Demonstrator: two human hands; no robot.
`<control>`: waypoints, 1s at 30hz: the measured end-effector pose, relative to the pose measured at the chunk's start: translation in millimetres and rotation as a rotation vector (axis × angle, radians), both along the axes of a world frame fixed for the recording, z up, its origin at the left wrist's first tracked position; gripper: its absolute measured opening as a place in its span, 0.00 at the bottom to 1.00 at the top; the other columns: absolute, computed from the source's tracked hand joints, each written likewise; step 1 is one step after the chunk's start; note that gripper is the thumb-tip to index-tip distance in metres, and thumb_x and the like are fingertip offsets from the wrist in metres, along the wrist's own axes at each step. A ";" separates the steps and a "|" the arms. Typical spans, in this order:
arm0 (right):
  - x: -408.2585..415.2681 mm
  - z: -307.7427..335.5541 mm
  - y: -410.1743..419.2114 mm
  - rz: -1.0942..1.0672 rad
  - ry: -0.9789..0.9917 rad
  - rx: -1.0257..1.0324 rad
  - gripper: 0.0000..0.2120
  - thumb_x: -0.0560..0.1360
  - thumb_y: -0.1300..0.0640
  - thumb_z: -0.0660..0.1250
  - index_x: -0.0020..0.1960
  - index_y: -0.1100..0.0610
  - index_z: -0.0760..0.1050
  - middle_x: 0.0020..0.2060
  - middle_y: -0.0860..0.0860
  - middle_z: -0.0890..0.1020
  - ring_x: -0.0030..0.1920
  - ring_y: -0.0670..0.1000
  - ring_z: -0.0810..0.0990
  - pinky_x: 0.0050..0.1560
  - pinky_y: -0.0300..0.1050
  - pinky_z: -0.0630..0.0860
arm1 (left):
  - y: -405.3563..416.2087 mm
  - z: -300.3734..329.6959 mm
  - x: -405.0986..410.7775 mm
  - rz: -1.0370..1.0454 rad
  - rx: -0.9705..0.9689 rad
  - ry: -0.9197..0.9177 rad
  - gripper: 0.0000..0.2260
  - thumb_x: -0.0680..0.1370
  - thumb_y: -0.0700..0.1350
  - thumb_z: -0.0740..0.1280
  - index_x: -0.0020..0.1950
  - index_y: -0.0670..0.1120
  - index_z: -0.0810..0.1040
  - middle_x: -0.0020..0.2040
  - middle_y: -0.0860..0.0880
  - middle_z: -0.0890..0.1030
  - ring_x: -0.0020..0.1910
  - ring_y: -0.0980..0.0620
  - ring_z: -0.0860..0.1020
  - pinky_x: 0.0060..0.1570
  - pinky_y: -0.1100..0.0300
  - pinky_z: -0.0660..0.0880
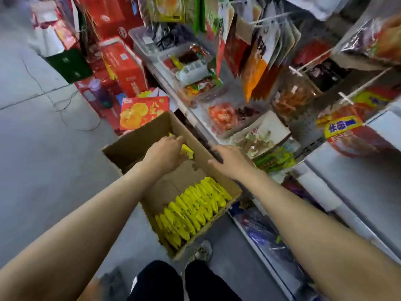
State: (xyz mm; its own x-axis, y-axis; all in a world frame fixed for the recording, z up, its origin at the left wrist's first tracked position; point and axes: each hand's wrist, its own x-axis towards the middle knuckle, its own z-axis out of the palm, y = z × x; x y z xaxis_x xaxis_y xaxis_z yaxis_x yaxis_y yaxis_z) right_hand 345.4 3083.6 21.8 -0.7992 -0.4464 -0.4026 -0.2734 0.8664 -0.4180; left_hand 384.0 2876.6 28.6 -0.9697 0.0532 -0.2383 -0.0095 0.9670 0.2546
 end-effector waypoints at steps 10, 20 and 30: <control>19.8 -176.7 -3.0 -0.130 -0.429 0.182 0.25 0.76 0.44 0.68 0.68 0.54 0.72 0.64 0.57 0.78 0.64 0.58 0.75 0.56 0.47 0.72 | -10.0 -187.2 5.7 -0.092 0.282 -0.468 0.22 0.75 0.54 0.71 0.65 0.48 0.75 0.61 0.45 0.79 0.59 0.42 0.77 0.55 0.54 0.71; 26.7 -257.1 -26.2 -0.320 -0.510 0.163 0.25 0.70 0.51 0.77 0.63 0.58 0.76 0.59 0.57 0.80 0.60 0.56 0.78 0.56 0.46 0.74 | -32.7 -274.8 14.5 -0.119 0.579 -0.561 0.16 0.72 0.44 0.76 0.58 0.44 0.80 0.47 0.58 0.75 0.49 0.55 0.73 0.47 0.64 0.66; 19.1 -267.2 -22.3 -0.422 -0.451 0.110 0.10 0.68 0.51 0.78 0.39 0.48 0.76 0.45 0.52 0.84 0.47 0.54 0.80 0.49 0.49 0.78 | -28.9 -295.2 2.1 -0.046 0.605 -0.621 0.15 0.69 0.43 0.77 0.54 0.46 0.83 0.46 0.53 0.78 0.49 0.53 0.76 0.50 0.58 0.71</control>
State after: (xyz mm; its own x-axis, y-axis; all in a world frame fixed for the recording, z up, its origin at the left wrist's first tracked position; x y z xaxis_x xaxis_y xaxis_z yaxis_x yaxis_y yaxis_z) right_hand 364.5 3061.2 -245.4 -0.6381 -0.0665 -0.7671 0.2842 0.9056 -0.3149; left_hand 386.2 2847.7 -266.6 -0.6676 0.3777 -0.6416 -0.2813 0.6699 0.6871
